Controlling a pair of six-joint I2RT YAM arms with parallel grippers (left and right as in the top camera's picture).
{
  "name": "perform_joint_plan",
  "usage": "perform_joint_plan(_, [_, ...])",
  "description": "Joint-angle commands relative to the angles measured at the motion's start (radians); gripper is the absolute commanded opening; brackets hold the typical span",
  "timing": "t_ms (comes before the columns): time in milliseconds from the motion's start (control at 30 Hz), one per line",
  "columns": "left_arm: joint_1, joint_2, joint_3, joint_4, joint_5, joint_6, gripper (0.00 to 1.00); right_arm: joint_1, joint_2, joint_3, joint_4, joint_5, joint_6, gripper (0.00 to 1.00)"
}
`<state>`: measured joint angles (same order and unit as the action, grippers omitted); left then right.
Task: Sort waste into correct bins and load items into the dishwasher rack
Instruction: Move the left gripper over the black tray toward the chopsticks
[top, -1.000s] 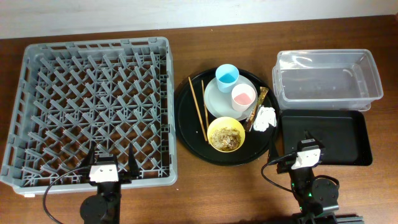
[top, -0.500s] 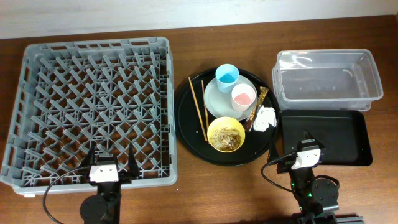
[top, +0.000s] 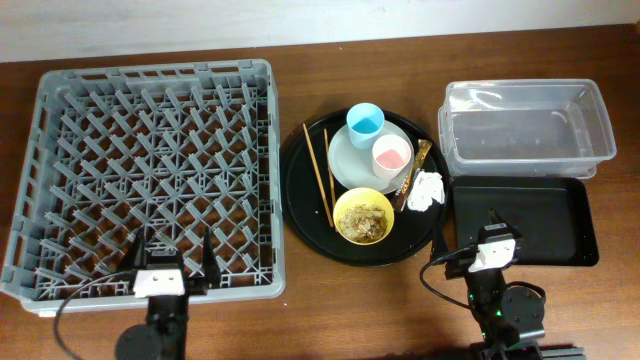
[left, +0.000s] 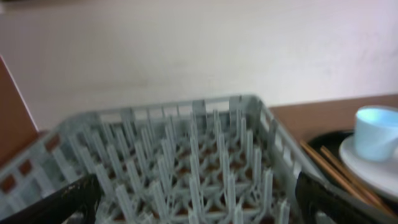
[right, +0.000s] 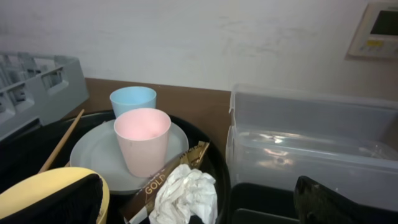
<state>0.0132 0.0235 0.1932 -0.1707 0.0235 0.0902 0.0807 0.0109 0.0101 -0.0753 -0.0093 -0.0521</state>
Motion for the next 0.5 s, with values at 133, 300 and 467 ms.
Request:
perform_joint_plan(133, [-0.004,0.248,0.579,-0.232,0.129,0.017,0.99,-0.004,-0.007,-0.005,-0.004,0.006,0.004,0.99])
perform_joint_plan(300, [-0.004,0.731,1.133,-0.616,0.383,0.071,0.99,-0.004,-0.007,-0.005,-0.004,0.006,0.004,0.99])
perform_joint_plan(467, [-0.004,1.16,1.606,-1.007,0.41,0.069,0.99,-0.004,-0.007,-0.005,-0.004,0.006,0.003,0.99])
